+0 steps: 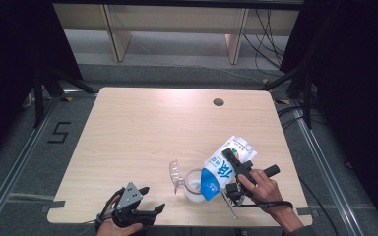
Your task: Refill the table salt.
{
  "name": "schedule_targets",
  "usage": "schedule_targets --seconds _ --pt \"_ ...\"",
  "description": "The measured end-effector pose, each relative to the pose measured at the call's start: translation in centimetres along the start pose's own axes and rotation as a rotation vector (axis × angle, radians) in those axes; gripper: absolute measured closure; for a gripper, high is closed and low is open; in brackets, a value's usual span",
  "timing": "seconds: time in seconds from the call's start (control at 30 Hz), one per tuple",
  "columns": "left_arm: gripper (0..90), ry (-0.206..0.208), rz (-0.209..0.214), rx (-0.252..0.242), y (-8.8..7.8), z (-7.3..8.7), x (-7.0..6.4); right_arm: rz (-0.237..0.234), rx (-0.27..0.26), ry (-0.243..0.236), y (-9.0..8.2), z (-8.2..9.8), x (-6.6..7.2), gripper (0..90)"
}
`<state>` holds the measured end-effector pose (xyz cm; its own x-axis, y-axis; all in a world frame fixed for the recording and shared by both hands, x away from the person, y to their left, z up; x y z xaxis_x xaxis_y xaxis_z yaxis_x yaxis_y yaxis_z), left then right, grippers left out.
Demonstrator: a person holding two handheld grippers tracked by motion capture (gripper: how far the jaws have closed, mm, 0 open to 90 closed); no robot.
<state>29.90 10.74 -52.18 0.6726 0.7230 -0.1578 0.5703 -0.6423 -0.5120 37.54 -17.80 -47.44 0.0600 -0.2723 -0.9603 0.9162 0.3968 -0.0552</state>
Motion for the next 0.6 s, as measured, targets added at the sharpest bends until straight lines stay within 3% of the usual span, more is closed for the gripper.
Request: schedule_targets --seconds 0.23,0.27,0.3,0.6 --pt "22.2 0.002 0.002 0.0 0.03 0.0 0.02 -0.006 0.011 -0.01 -0.07 0.03 -0.06 61.6" --pt "22.2 -0.013 0.004 0.0 0.06 0.04 -0.07 -0.006 0.011 -0.01 -0.07 0.03 -0.06 61.6" --pt "22.2 0.007 0.004 0.001 0.02 0.0 0.03 -0.006 0.011 -0.011 -0.07 0.03 -0.06 61.6" --pt "22.2 0.001 0.001 0.0 0.02 0.01 0.0 -0.006 0.014 -0.011 -0.09 0.04 -0.07 61.8"
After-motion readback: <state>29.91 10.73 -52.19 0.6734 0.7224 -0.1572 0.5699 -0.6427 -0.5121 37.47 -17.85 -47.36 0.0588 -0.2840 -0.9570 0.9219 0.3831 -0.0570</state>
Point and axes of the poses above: each handheld gripper's, and its own axes: y roughly forward along the jaws, z roughly out of its underside, x roughly to its left, the point moved 5 cm from there along y, roughly forward along the jaws, and after that the axes turned 2 degrees about -y, right-handed, at the moved point
